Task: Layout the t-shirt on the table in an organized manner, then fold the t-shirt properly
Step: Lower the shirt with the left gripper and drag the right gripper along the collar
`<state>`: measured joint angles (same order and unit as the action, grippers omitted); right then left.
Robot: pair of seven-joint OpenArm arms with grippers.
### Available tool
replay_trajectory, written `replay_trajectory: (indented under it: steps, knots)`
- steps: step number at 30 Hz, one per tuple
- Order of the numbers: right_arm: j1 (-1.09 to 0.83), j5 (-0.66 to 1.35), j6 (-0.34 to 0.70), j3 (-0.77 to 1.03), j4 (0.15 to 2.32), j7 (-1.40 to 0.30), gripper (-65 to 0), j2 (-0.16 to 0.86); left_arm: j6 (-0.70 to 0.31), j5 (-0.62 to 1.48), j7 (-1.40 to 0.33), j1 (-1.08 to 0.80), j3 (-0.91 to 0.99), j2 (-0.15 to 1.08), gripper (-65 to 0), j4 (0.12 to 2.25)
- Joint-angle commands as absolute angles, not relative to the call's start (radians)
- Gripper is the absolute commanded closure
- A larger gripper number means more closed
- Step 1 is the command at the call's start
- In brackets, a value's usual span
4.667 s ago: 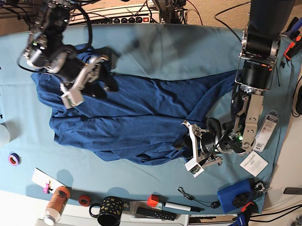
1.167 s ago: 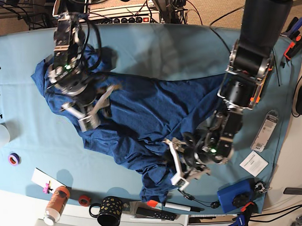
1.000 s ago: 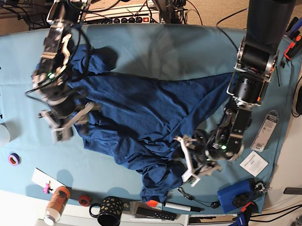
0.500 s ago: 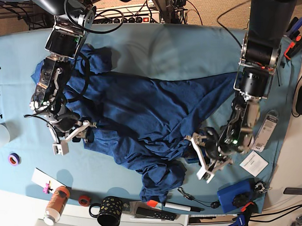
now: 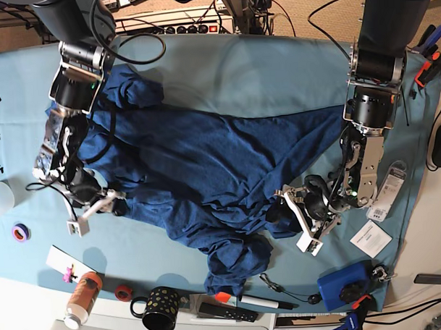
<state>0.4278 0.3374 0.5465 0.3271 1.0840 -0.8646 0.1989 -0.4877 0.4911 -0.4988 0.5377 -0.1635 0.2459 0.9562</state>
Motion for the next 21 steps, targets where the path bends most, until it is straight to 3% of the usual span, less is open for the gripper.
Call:
replay_trajectory:
  steps: [1, 7, 12, 14, 18, 21]
  knots:
    - [0.473, 0.355, 0.555, 0.327, 1.07, -0.829, -31.8, 0.209, -0.494, 0.504, -0.472, 0.57, -0.159, 0.249, -39.9, 0.974]
    - [0.521, 0.355, 0.555, 0.327, 0.893, -0.805, -31.8, 0.207, -0.495, 0.503, -0.471, 0.57, -0.159, 0.249, -39.9, 0.974]
    - [0.517, 0.356, 0.554, 0.327, 0.868, -0.793, -31.3, 0.208, -0.495, 0.503, -0.471, 0.57, -0.159, 0.249, -39.9, 0.974]
    - [0.518, 0.355, 0.554, 0.327, 0.868, -0.783, -23.9, 0.208, -0.495, 0.503, -0.471, 0.57, -0.159, 0.249, -39.9, 0.974]
    - [0.518, 0.355, 0.554, 0.327, 0.868, -0.769, 0.0, 0.208, -0.495, 0.503, -0.471, 0.57, -0.159, 0.249, -39.9, 0.974]
    - [0.519, 0.346, 0.554, 0.327, 0.868, -0.729, 0.0, 0.208, -0.495, 0.503, -0.471, 0.57, -0.159, 0.249, -39.9, 0.974]
